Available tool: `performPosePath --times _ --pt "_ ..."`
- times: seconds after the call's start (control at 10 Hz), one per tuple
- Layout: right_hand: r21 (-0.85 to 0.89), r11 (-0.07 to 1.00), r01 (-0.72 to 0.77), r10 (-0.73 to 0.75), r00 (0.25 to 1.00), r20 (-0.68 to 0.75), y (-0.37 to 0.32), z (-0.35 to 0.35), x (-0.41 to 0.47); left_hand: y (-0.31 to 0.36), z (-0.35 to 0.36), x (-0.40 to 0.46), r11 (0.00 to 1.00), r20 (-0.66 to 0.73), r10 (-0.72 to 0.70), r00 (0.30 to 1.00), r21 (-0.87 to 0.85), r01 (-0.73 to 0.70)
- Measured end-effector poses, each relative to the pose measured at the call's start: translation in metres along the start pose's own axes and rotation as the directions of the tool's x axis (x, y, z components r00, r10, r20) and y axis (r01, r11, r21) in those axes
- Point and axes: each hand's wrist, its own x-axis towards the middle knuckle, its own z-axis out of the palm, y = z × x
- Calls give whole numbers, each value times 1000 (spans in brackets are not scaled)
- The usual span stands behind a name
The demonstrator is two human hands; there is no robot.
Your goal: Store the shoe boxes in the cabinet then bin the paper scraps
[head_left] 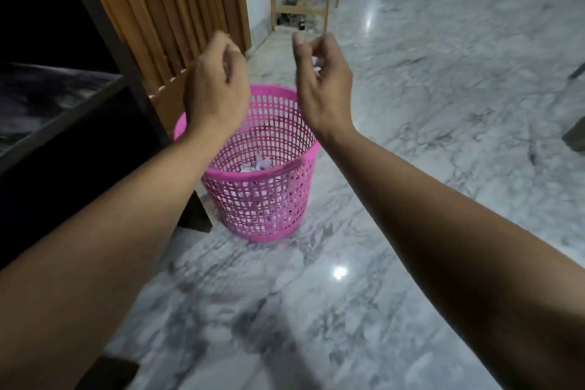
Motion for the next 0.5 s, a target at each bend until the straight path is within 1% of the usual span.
performPosePath --times 0.1,0.2,0.3,0.4,0.5 --pt "-338 939 56 51 953 299 15 24 19 -27 7 21 980 85 -67 994 194 50" --pt "-642 760 100 358 760 543 37 32 23 -54 19 14 817 444 -465 766 548 178" --pt "-635 749 189 308 748 588 52 31 17 -57 25 -8 709 550 -621 558 698 102" --pt "-589 765 260 225 749 623 61 24 10 -50 34 -21 716 545 -559 624 698 32" --pt "-524 812 257 127 799 587 73 15 10 -51 49 -23 752 513 -455 728 659 5"
